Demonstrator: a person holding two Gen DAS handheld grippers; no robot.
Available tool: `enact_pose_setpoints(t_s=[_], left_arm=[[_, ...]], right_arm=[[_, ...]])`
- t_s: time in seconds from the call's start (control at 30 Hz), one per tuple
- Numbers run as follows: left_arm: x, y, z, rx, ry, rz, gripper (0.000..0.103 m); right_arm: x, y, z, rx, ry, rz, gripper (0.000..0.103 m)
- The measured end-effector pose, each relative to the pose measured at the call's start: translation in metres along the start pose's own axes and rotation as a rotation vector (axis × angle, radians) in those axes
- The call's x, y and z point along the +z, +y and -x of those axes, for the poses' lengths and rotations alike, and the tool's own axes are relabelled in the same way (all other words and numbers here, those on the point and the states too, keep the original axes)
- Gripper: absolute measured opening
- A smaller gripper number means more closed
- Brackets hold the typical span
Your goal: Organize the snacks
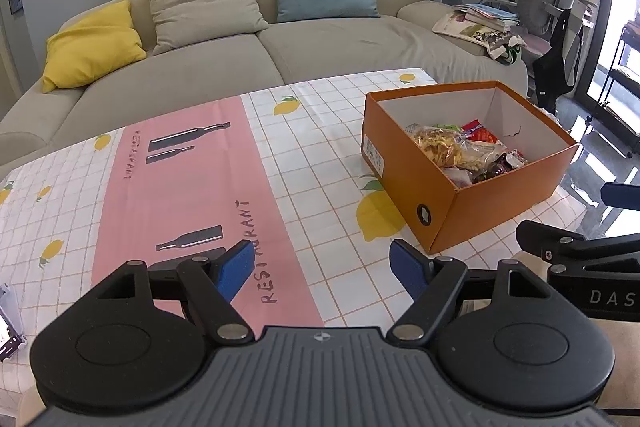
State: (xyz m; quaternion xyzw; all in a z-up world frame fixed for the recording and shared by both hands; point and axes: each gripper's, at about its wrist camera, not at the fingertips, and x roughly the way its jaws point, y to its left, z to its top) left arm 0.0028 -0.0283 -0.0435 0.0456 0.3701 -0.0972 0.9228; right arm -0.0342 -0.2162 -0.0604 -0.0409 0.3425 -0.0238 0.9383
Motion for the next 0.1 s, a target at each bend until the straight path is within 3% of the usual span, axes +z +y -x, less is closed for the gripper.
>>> enact_pose_setpoints(t_s=[0.1], left_arm=[[-0.0005, 0.0005, 0.0004, 0.004, -0.001, 0.003, 0.09]], right_arm=[[-0.0006, 0.0005, -0.001, -0.001, 0.002, 0.001, 0.096]])
